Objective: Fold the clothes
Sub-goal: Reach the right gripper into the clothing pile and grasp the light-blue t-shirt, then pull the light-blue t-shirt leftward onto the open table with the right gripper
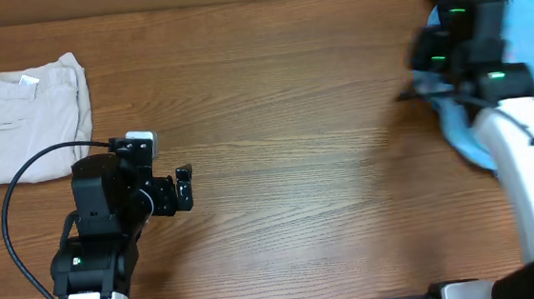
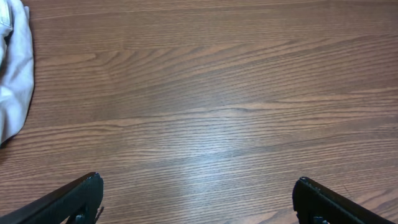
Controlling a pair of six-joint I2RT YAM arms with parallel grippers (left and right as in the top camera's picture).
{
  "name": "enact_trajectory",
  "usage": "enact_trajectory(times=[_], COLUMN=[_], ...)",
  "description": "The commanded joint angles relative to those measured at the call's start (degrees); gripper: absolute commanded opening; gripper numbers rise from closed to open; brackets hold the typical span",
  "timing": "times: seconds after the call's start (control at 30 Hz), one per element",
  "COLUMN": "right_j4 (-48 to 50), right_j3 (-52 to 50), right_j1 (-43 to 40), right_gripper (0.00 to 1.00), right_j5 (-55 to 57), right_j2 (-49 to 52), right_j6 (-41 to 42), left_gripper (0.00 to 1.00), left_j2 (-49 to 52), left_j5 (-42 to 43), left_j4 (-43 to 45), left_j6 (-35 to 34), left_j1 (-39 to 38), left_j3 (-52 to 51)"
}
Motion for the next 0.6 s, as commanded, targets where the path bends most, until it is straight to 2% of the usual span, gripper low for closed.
enact_trajectory(times=[0.0, 0.23, 0.47, 0.57], right_j4=[0.83, 2.27, 7.17, 13.31], right_j3=[1.64, 1.64, 1.64, 1.64], right_j1=[10.08, 22.88, 27.47, 29.38], right_gripper=[0.04, 0.04, 0.04, 0.04], right_j5=[-1.75, -1.75, -1.77, -2.12], right_j2=[-0.87, 3.96, 8.11, 9.40], right_j6=[-0.72, -0.79, -0.81, -0.81], left_gripper=[1.00, 1.00, 1.00, 1.00], left_j2=[-0.07, -0.07, -0.07, -0.07], left_j5=[0.55, 0.55, 0.70, 0.68], left_j4=[-0.02, -0.22, -0.22, -0.20], left_j6=[-0.55, -0.55, -0.55, -0.55], left_j1=[0.33, 0.33, 0.33, 0.33], left_j3=[1.40, 1.40, 1.40, 1.40])
